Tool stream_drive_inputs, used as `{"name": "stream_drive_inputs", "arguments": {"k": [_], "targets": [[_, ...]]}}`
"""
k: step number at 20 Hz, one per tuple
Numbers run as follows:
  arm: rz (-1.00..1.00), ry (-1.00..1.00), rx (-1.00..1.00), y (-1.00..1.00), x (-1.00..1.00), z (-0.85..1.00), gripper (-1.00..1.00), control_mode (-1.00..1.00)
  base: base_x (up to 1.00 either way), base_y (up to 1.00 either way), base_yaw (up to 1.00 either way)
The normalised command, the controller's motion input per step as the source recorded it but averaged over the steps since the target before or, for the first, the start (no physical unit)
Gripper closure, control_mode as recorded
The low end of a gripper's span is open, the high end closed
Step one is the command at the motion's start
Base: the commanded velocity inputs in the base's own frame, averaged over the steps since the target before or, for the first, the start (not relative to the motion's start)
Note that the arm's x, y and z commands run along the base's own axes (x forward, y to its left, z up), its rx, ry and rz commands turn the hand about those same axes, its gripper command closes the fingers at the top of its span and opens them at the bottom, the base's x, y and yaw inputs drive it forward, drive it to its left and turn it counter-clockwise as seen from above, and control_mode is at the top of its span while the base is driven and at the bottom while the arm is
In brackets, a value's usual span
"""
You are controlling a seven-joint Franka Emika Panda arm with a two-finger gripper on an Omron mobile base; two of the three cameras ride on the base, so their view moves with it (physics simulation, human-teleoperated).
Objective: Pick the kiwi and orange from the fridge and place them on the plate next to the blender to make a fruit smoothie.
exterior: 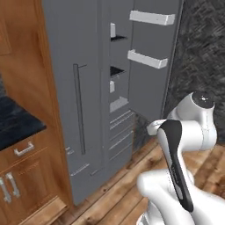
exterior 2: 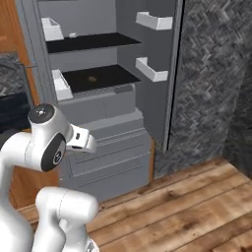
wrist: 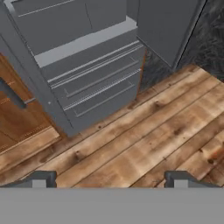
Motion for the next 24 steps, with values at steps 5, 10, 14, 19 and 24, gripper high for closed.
{"name": "stream_drive_inputs", "arguments": {"k": [5, 10, 14, 19, 24], "targets": [[0.00, 0.00, 0.00, 0.00, 0.00, 0.00, -1.00, 1.00, 0.99, -0.96, 0.38], [0.00, 0.00, 0.00, 0.00, 0.00, 0.00, -1.00, 1.00, 0.78, -0.75, 0.54], [0.00, 0.00, 0.00, 0.00, 0.00, 0.00, -1.00, 1.00, 0.66, -0.48, 0.42], [0.00, 0.00, 0.00, 0.00, 0.00, 0.00, -1.00, 1.00, 0.42, -0.04, 0.44], [0.00, 0.00, 0.00, 0.00, 0.00, 0.00, -1.00, 1.00, 0.11, -0.01, 0.37]]}}
